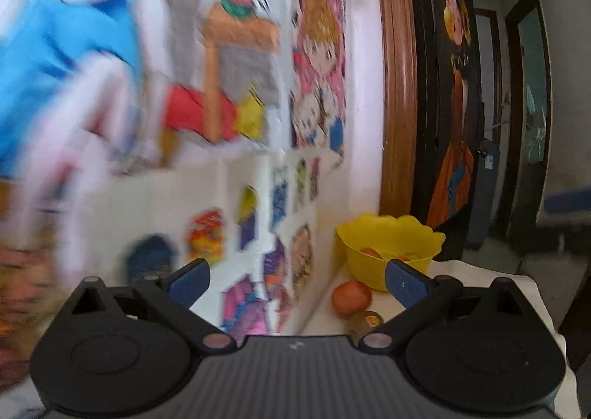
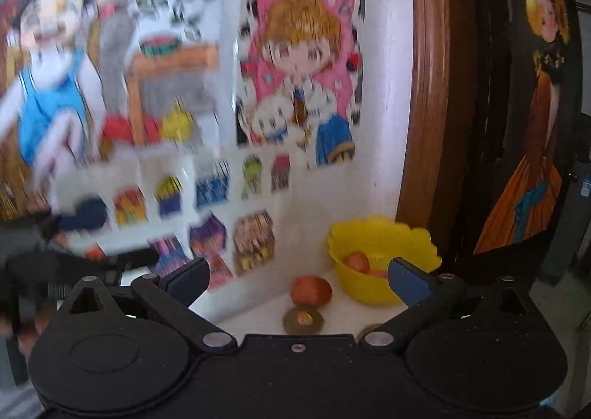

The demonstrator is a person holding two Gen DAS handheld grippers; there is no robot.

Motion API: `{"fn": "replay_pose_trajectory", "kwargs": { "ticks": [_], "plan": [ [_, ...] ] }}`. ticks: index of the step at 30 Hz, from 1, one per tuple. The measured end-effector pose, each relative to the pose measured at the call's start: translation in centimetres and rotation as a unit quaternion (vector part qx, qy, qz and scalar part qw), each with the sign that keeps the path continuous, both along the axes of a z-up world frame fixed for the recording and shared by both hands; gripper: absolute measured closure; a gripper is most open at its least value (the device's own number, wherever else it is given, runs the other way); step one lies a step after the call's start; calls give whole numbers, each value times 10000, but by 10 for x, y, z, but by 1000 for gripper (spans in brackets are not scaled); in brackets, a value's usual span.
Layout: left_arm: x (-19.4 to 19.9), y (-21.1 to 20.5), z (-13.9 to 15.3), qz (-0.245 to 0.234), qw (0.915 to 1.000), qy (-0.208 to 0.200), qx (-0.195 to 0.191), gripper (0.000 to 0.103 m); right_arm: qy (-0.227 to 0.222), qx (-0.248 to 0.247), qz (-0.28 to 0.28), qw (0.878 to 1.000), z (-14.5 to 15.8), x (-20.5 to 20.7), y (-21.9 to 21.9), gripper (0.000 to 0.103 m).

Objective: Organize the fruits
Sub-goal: 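Close the left gripper on a red apple while the right gripper grasps the small kiwi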

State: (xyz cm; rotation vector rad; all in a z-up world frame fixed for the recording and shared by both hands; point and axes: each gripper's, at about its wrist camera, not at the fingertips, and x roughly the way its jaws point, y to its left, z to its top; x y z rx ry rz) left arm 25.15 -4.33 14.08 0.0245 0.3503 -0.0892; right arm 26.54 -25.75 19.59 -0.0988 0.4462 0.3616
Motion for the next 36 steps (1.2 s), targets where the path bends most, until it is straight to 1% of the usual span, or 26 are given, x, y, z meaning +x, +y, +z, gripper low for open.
{"fn": "replay_pose_trajectory", "kwargs": {
  "ticks": [2, 6, 9, 13, 16, 20, 23, 25, 27, 29, 30, 33, 36],
  "plan": [
    [22, -8, -9, -24, 9998, 144, -102, 0, 19, -68, 1, 10000, -22, 12, -5, 1],
    [73, -28, -32, -115, 9987, 479, -115, 0, 99, -126, 4, 9999, -67, 39, -8, 1],
    [112, -39, -55, -220, 9972, 704, -140, 0, 144, -230, 51, 9996, -103, 58, -3, 1],
    [163, -52, -87, -386, 9940, 1018, -47, 0, 211, -610, 267, 9976, -145, 86, 15, 1],
    [189, -63, -105, -603, 9914, 1156, 79, 1, 376, -777, 407, 9954, -167, 106, 28, 1],
    [210, -75, -118, -832, 9885, 1236, 276, 1, 682, -614, 371, 9951, -183, 131, 33, 1],
    [222, -84, -124, -983, 9854, 1318, 441, 1, 1070, -557, 323, 9922, -188, 150, 33, 1],
    [229, -91, -127, -1019, 9827, 1413, 630, 1, 1291, -507, 246, 9900, -191, 159, 32, 1],
    [237, -96, -129, -1053, 9787, 1560, 814, 1, 1618, -394, 245, 9857, -192, 166, 28, 1],
    [242, -99, -130, -1051, 9777, 1619, 825, 1, 2047, -318, 233, 9780, -194, 173, 25, 1],
    [244, -100, -131, -1014, 9769, 1665, 873, 1, 2113, -281, 198, 9768, -194, 175, 23, 1],
    [251, -111, -137, -729, 9706, 1911, 1271, 3, 2119, -364, 149, 9765, -194, 174, 22, 1],
    [252, -113, -139, -599, 9705, 1879, 1389, 8, 2121, -408, 86, 9764, -195, 174, 24, 1]
  ]
}}
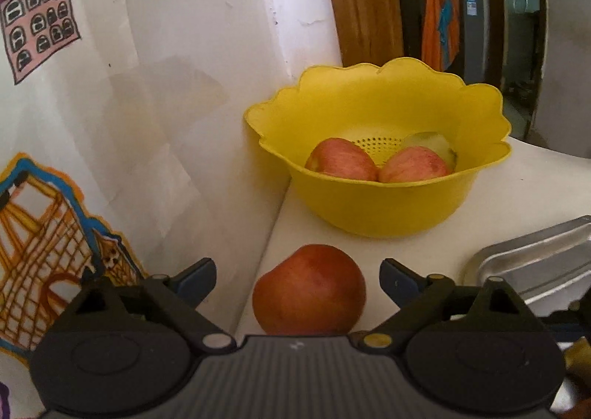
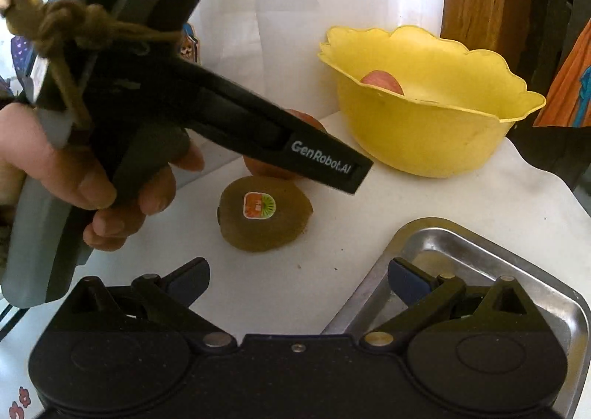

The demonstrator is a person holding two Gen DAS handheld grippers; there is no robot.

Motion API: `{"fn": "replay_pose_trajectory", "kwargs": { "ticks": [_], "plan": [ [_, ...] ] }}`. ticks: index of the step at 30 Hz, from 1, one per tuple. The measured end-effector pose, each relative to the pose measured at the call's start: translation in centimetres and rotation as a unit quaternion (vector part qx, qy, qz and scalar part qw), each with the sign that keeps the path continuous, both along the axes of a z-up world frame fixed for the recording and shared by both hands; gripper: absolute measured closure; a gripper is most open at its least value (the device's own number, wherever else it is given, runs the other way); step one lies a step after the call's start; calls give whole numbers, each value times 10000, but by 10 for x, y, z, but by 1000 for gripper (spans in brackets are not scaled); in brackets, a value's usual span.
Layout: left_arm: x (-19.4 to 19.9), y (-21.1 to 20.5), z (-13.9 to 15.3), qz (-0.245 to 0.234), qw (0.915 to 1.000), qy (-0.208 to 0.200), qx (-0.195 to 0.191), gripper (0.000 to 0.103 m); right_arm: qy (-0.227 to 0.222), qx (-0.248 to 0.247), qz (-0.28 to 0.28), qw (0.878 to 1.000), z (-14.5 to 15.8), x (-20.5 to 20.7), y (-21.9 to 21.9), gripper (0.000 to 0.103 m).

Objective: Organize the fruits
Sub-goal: 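Close the left gripper on a red apple while the right gripper grasps the small kiwi, then carry the red apple and small kiwi over the metal tray with both tools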

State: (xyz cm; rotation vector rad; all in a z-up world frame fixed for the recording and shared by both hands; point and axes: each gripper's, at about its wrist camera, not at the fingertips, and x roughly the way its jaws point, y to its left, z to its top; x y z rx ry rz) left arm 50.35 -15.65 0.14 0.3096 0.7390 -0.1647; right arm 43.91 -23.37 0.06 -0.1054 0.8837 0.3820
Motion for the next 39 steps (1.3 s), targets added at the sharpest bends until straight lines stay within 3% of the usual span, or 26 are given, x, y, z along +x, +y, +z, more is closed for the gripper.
{"fn": "replay_pose_trajectory", "kwargs": {
  "ticks": [4, 9, 16, 21, 25, 30, 39],
  "plan": [
    [4, -2, -4, 21, 9998, 53, 205, 12, 4, 53, -156, 9999, -2, 2, 4, 2],
    [12, 0, -3, 27, 9997, 220, 41, 17, -22, 3, -107, 9999, 1, 10, 16, 3],
    [26, 2, -4, -166, 9969, 759, -121, 18, 116, -331, 203, 9992, -6, 27, 41, 7],
    [32, 5, -7, -219, 9945, 991, -260, 20, 214, -383, 404, 9982, -8, 32, 51, 15],
    [38, 12, -9, -139, 9919, 1162, -487, 28, 145, -487, 509, 9974, -8, 35, 57, 21],
    [38, 14, -11, -61, 9916, 1157, -577, 29, 28, -652, 548, 9964, -7, 34, 60, 35],
    [30, 25, -11, 147, 9889, 1226, -825, 29, -6, -748, 735, 9945, 1, 23, 62, 36]
  ]
}}
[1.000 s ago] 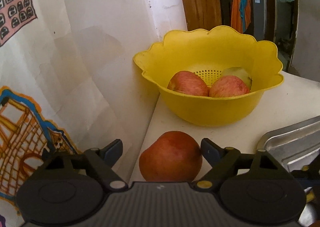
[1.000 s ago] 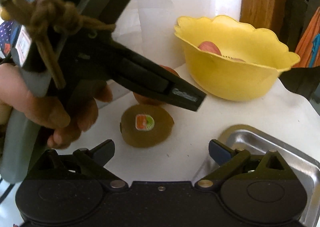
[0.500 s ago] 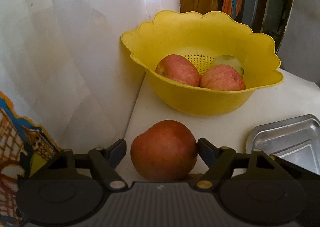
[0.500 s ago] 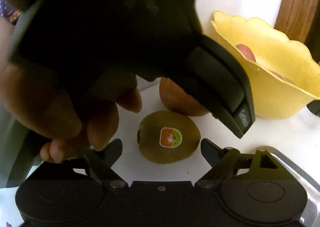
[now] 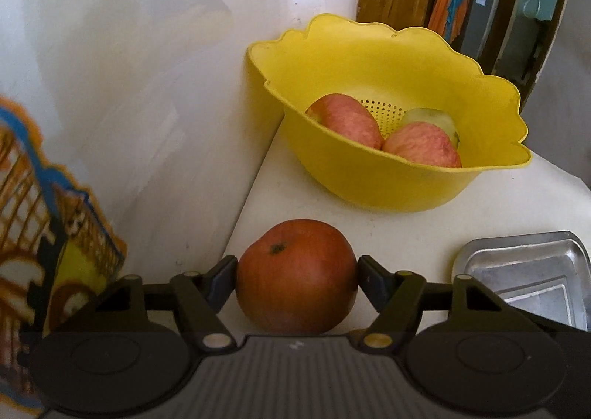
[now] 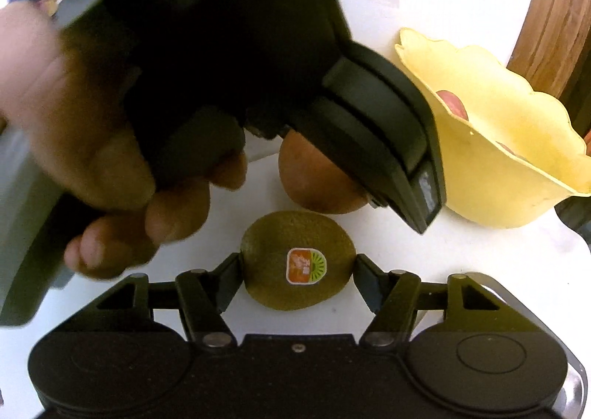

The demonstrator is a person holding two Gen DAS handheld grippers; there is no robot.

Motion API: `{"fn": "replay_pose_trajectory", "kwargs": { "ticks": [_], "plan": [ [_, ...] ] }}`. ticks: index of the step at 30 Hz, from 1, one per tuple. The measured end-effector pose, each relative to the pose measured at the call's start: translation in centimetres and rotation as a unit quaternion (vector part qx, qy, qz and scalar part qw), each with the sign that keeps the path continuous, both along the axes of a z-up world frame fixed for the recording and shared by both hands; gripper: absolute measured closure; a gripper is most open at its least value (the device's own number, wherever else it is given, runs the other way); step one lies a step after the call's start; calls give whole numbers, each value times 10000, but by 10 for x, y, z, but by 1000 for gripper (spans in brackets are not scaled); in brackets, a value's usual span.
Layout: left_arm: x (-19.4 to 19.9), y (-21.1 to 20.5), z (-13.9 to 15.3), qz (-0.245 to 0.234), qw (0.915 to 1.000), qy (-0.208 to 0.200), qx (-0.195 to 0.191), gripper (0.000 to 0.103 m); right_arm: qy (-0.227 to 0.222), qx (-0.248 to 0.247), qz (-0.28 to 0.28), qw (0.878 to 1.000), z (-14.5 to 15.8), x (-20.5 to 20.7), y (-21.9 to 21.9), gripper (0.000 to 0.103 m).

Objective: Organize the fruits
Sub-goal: 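Carry the red apple and small kiwi over the metal tray with both tools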

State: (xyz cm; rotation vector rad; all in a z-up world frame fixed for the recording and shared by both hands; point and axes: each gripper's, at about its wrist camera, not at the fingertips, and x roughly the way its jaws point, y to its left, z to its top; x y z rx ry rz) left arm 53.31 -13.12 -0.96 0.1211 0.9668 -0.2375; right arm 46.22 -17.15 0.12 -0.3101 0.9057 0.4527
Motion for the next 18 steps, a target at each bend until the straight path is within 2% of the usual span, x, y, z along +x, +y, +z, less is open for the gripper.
{"fn": "replay_pose_trajectory", "kwargs": {
  "ticks": [9, 15, 18],
  "plan": [
    [-37, 15, -2, 136, 9997, -153, -107, 29, -11, -98, 225, 9997, 2, -9, 15, 36],
    [-62, 33, -1, 239, 9991, -280, -225, 29, -20, -179, 549, 9983, 4, -21, 19, 36],
    [-73, 38, -2, 274, 9985, -381, -282, 29, -170, -389, 778, 9961, 6, -28, 23, 37]
  ]
}}
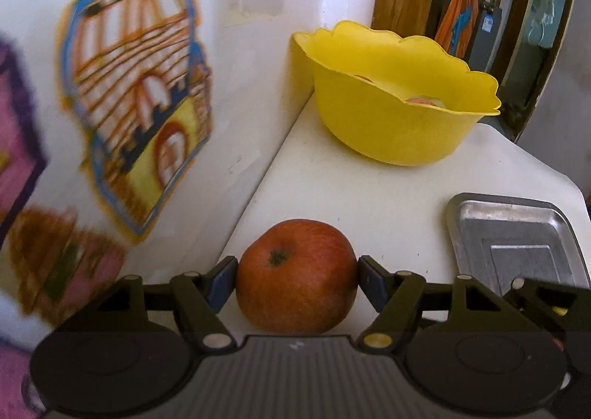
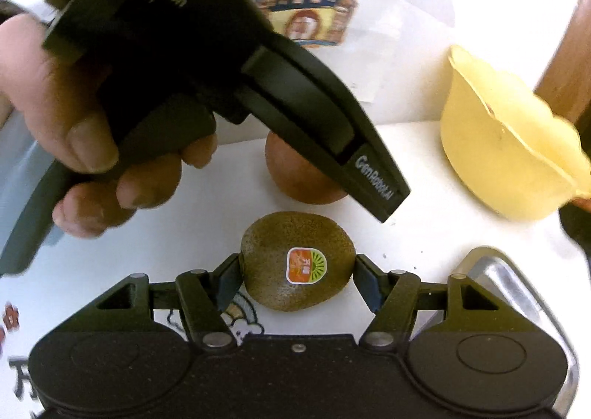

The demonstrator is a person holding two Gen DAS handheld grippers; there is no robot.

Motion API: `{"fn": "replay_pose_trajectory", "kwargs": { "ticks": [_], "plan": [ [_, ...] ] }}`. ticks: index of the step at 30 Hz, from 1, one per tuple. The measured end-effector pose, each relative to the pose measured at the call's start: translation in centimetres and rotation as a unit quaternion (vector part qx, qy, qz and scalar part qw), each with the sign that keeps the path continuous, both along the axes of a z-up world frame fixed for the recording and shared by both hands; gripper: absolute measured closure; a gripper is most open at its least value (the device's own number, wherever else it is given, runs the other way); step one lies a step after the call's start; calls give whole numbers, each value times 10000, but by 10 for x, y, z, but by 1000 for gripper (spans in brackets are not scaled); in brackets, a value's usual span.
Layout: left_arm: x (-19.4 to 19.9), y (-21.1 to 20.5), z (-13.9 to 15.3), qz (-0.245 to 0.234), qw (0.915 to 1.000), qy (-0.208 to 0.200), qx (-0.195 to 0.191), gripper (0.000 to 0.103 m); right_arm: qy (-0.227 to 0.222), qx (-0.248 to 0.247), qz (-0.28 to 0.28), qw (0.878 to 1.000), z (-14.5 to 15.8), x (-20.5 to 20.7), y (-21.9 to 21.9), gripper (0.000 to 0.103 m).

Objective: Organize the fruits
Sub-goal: 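Carry the red apple and small kiwi over the metal tray with both tools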

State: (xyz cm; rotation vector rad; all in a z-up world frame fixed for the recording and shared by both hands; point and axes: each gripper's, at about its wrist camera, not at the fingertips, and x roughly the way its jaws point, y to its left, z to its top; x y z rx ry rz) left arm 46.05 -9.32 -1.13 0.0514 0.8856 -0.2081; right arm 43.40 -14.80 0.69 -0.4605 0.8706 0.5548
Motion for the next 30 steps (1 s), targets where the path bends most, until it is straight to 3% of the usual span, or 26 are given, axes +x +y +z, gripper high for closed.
{"fn": "replay_pose_trajectory", "kwargs": {
  "ticks": [16, 30],
  "plan": [
    [-30, 0, 14, 9, 9961, -860, -210, 30, -509, -109, 158, 9985, 7, -37, -4, 37],
    [-47, 6, 28, 69, 9950, -909, -416, 29, -644, 250, 25, 9976, 13, -57, -14, 37]
  ]
}}
